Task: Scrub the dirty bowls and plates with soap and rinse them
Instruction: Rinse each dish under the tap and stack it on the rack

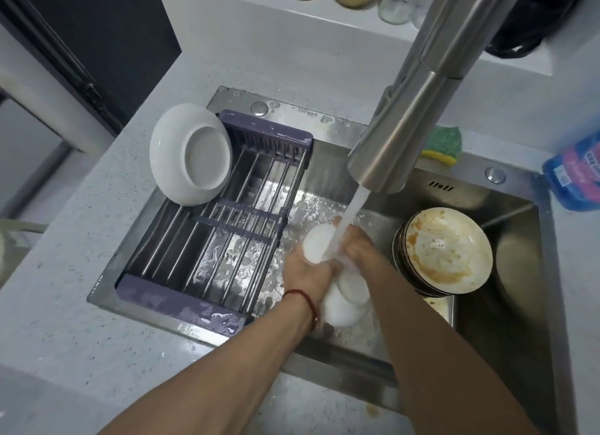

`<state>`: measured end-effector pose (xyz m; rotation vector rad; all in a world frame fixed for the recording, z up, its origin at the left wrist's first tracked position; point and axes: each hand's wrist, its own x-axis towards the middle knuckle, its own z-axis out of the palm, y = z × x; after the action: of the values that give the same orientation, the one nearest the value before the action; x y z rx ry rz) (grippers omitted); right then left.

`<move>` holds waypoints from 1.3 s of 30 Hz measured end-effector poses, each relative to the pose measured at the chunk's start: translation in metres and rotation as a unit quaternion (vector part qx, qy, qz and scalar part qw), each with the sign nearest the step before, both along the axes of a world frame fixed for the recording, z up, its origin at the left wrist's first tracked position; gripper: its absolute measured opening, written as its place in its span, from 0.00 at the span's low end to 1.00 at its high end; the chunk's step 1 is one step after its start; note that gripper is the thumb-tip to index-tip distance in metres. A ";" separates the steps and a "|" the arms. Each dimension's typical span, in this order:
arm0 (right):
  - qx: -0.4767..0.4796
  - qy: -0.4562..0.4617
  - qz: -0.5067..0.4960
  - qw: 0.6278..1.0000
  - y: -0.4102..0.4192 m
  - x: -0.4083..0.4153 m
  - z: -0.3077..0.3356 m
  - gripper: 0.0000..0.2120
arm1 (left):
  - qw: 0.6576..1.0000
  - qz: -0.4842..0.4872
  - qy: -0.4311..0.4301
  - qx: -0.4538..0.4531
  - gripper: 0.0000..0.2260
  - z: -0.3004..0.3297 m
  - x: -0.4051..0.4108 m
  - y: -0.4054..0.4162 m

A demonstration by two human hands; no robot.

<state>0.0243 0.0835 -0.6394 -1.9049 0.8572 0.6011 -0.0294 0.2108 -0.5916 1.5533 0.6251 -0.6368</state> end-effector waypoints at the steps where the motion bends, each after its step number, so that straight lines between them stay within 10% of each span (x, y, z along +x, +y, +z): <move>1: 0.024 0.013 -0.037 0.999 -0.013 -0.008 -0.006 0.31 | 0.999 0.025 0.026 -0.026 0.22 -0.001 0.004 0.002; 3: 0.079 0.032 -0.118 0.989 -0.036 -0.035 -0.013 0.39 | 0.991 0.086 0.084 -0.063 0.26 -0.008 0.016 0.006; 10: 0.282 -0.107 -0.282 0.911 -0.044 -0.078 0.033 0.17 | 0.991 0.031 0.120 -0.046 0.24 -0.047 0.031 -0.005; 14: 0.046 -0.182 -0.003 0.982 -0.005 -0.072 0.048 0.15 | 0.987 -0.050 0.110 -0.104 0.36 -0.033 0.030 -0.021; 17: -0.155 -0.181 0.270 0.933 0.015 -0.070 0.056 0.15 | 0.974 0.001 0.152 -0.167 0.36 -0.039 0.036 -0.017; 22: -0.200 -0.139 0.475 0.846 0.015 -0.088 0.054 0.20 | 0.990 0.068 0.123 -0.021 0.24 -0.064 0.042 0.009; 25: -0.165 -0.085 0.460 0.868 -0.007 -0.091 0.040 0.38 | 0.992 0.067 0.103 -0.027 0.24 -0.064 0.027 0.016; 29: -0.277 -0.047 0.404 0.871 0.003 -0.053 0.014 0.35 | 0.983 0.056 0.112 -0.133 0.28 -0.048 0.011 0.004; 35: -0.135 -0.114 0.499 0.848 0.013 -0.072 0.026 0.31 | 0.975 0.075 0.114 -0.173 0.35 -0.050 0.023 0.007; 39: -0.317 -0.052 0.384 0.866 -0.017 -0.071 0.018 0.34 | 0.974 0.098 0.097 -0.178 0.33 -0.046 0.011 -0.001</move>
<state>-0.0466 0.0660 -0.6213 -2.8869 0.1729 0.7156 -0.0188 0.2095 -0.6380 1.0883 0.7560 -0.7116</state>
